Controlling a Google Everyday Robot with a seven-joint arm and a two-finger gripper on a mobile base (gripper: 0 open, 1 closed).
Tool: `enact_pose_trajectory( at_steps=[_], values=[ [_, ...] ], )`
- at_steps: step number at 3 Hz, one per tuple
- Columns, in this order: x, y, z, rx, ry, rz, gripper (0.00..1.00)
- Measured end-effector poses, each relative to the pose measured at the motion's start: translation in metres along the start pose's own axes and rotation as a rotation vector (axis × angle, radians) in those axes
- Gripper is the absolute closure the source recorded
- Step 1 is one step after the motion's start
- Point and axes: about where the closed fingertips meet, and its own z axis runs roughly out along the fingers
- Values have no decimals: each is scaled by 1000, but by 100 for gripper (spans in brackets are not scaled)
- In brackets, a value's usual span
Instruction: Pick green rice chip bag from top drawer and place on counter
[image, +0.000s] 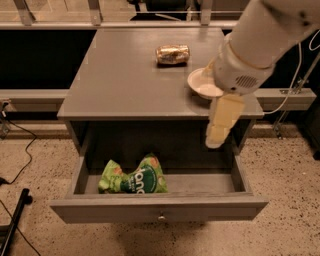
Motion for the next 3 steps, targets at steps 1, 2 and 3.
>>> enact_pose_trajectory(
  at_steps=[1, 2, 3],
  values=[
    [-57, 9, 81, -42, -26, -98, 0],
    [-74, 38, 165, -75, -31, -159, 0],
    [-74, 38, 164, -75, -31, -159, 0]
  ],
)
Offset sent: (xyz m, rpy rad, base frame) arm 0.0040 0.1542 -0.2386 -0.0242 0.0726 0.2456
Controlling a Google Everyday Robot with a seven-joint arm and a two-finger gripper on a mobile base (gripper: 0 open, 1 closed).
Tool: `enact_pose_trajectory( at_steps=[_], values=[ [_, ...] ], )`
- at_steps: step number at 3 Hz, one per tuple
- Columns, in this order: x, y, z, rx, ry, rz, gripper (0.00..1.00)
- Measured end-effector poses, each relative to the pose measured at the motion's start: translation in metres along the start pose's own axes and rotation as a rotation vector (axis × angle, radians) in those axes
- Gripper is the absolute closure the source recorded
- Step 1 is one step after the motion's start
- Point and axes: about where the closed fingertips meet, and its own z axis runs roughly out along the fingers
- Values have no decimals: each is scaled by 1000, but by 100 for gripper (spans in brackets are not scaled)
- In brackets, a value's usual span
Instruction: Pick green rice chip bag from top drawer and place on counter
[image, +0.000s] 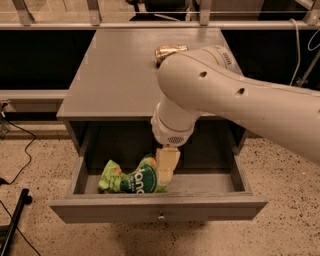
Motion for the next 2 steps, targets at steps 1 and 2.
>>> enact_pose_trajectory(
  at_steps=[1, 2],
  values=[
    [-20, 5, 25, -49, 13, -76, 10],
    [-40, 8, 71, -110, 33, -163, 19]
  ],
)
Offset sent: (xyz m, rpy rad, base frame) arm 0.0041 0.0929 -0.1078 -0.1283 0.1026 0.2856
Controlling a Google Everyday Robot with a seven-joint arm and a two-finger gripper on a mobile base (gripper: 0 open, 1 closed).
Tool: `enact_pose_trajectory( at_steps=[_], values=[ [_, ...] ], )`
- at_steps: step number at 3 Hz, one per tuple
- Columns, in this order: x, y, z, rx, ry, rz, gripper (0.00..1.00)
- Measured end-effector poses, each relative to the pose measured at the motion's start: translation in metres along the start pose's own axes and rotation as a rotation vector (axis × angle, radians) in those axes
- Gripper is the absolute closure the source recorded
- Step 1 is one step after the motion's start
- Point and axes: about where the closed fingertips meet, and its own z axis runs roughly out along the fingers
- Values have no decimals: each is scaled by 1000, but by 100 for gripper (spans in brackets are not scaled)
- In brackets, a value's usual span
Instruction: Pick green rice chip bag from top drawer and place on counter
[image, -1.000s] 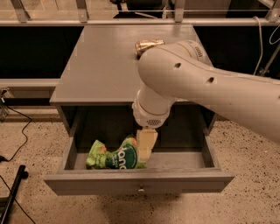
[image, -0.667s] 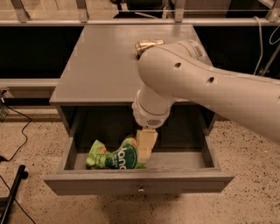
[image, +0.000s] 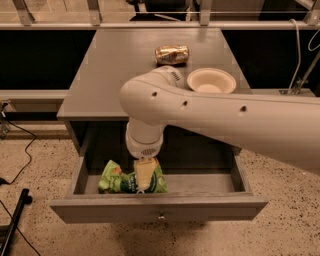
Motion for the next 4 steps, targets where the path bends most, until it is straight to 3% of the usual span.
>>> enact_pose_trajectory(
  at_steps=[1, 4],
  values=[
    [-7, -5, 35, -35, 4, -39, 27],
    [-7, -7, 111, -109, -46, -49, 30]
  ],
)
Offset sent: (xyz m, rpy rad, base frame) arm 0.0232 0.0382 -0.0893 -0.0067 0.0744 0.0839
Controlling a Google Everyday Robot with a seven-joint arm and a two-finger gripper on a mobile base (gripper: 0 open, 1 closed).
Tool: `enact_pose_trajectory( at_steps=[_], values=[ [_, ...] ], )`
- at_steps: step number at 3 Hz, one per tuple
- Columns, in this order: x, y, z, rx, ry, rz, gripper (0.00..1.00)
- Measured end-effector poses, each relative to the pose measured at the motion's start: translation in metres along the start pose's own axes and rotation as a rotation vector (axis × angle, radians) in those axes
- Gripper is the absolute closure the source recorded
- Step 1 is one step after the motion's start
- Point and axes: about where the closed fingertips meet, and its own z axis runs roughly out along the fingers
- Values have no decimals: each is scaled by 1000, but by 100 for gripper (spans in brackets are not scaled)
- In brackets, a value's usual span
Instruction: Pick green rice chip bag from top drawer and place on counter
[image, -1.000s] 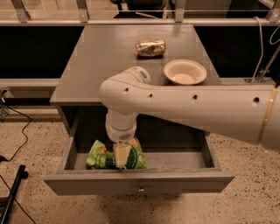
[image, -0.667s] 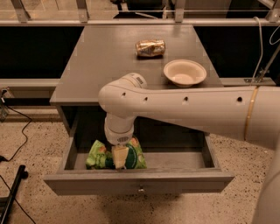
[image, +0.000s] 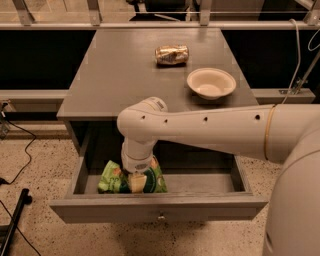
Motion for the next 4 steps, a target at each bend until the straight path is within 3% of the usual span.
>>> enact_pose_trajectory(
  at_steps=[2, 3, 4],
  values=[
    [-4, 2, 2, 1, -26, -6, 72],
    [-12, -2, -44, 67, -85, -40, 95],
    [-20, -10, -114, 155, -130, -88, 99]
  ],
)
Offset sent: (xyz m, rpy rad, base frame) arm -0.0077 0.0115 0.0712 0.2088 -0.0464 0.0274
